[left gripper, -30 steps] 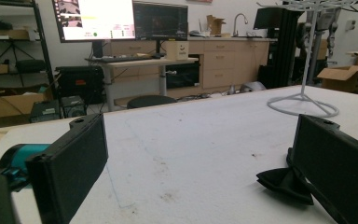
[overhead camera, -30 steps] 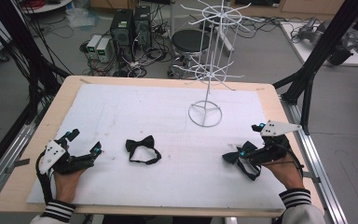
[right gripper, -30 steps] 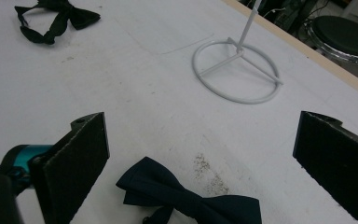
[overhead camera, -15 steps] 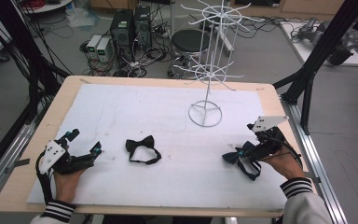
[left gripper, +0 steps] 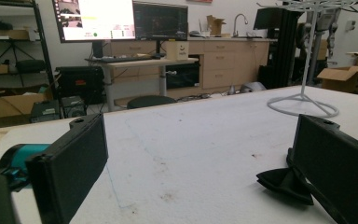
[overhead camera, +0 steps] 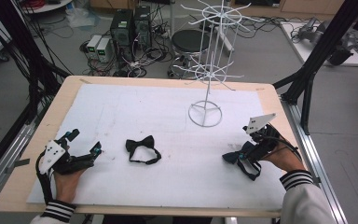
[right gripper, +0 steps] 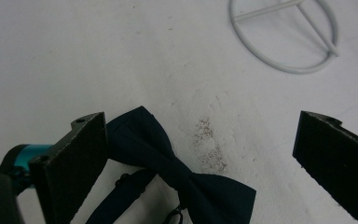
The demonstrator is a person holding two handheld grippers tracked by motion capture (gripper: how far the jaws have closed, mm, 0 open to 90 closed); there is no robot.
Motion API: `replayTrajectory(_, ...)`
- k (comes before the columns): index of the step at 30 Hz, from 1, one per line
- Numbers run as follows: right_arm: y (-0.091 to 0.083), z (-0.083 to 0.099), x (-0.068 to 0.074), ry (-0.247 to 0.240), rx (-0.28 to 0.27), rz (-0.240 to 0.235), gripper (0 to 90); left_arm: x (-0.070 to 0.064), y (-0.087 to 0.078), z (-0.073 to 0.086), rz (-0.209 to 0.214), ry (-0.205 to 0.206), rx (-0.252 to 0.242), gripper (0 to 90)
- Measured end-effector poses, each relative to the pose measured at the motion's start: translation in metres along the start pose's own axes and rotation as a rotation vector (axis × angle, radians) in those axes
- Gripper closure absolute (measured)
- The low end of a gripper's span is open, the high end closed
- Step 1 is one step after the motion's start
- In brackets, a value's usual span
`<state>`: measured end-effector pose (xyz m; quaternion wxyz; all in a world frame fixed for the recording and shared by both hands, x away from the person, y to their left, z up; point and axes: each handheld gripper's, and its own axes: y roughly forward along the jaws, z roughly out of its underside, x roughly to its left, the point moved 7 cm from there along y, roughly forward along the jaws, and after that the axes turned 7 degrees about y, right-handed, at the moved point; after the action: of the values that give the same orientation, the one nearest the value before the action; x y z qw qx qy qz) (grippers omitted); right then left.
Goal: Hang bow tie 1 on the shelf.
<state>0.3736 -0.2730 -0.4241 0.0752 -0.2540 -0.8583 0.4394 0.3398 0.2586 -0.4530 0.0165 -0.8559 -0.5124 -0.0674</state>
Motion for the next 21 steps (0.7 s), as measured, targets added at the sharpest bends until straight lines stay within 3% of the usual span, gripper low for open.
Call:
replayTrajectory(11,0.011,0.011,-0.003,-0.01,0.081,-0.068,3.1,0.0,0.0,0.0,-0.001,0.0,0.0,4.2)
replayTrajectory(15,0.015,0.015,-0.005,-0.018,0.11,-0.074,3.2,0.0,0.0,0.0,0.0,0.0,0.0,4.2)
replayTrajectory(19,0.019,0.018,-0.003,-0.027,0.124,-0.111,3.3,0.0,0.0,0.0,0.0,0.0,0.0,4.2)
replayTrajectory(21,0.022,0.02,0.0,-0.049,0.161,-0.138,5.4,0.0,0.0,0.0,0.0,0.0,0.001,4.2)
